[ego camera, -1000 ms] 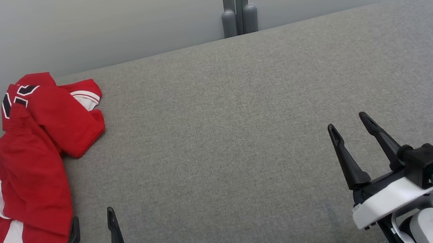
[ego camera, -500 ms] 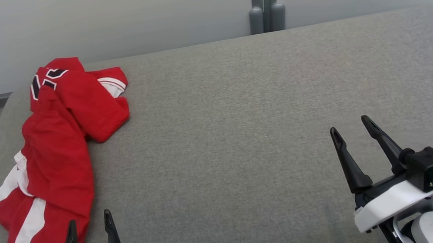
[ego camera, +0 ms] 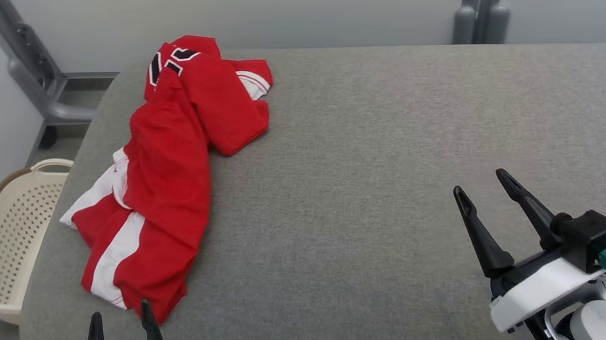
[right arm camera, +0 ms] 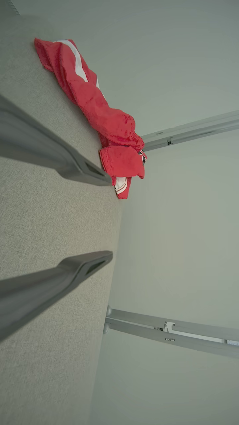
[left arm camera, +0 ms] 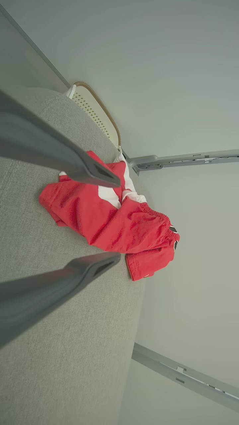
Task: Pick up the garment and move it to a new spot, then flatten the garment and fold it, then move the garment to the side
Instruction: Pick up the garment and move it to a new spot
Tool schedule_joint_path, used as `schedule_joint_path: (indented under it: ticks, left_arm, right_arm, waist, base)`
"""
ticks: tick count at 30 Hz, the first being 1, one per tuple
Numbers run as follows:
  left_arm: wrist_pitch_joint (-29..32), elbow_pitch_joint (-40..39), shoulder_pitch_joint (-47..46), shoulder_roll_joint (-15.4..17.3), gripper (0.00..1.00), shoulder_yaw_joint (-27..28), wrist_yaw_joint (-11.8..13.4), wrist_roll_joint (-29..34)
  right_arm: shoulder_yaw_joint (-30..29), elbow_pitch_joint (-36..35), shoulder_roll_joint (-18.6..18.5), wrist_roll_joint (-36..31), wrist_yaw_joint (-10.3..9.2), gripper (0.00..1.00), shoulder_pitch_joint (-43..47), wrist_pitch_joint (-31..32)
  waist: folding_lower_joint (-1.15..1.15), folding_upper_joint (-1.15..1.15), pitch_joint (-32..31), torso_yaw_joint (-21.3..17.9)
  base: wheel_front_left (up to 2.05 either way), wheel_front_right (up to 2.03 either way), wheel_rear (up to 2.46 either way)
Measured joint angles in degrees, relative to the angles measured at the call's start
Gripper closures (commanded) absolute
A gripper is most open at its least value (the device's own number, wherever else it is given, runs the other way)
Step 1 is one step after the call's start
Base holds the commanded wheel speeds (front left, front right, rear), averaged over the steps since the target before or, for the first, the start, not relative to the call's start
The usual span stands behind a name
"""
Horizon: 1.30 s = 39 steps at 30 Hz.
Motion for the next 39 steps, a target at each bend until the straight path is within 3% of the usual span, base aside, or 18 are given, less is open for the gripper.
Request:
schedule_joint_path:
  ticks: [8,12,20,25,33,39]
  left_arm:
    - [0.0,0.7,-0.1,0.0,0.0,0.2,0.3,-1.1]
    - [0.0,0.9,-0.3,0.0,0.0,0.3,0.6,-1.1]
    - [1.4,2.2,-4.5,0.8,0.0,1.0,1.0,-1.9]
    - [6.3,4.5,-10.2,2.5,0.0,1.0,1.0,-2.3]
    - [15.9,14.5,-24.1,4.1,0.0,2.5,0.9,-6.0]
    - [18.1,23.7,-33.6,5.4,0.0,3.4,1.0,-7.7]
  right_arm:
    - [0.2,0.4,0.0,0.0,0.0,0.0,-0.6,0.0]
    - [0.4,0.5,0.0,0.0,0.0,0.0,-1.0,0.0]
    - [0.2,0.6,0.0,-0.1,0.0,0.0,-1.2,0.0]
    - [0.0,0.5,0.0,-0.6,0.0,0.0,-1.8,0.0]
    - [0.3,0.3,0.0,-2.3,0.0,0.0,-4.1,0.0]
    - [0.2,-0.1,0.0,-4.2,0.0,0.0,-6.5,0.0]
  waist:
    - [0.0,0.0,1.1,5.1]
    - [0.0,0.0,1.7,5.3]
    - [0.0,0.0,2.4,3.4]
    - [0.0,0.0,3.5,2.1]
    - [0.0,0.0,6.7,0.3]
    - [0.0,0.0,10.5,-1.5]
  base:
    - [0.0,0.0,0.0]
    - [0.0,0.0,0.0]
    - [0.0,0.0,0.0]
    - [0.0,0.0,0.0]
    - [0.0,0.0,0.0]
    - [0.0,0.0,0.0]
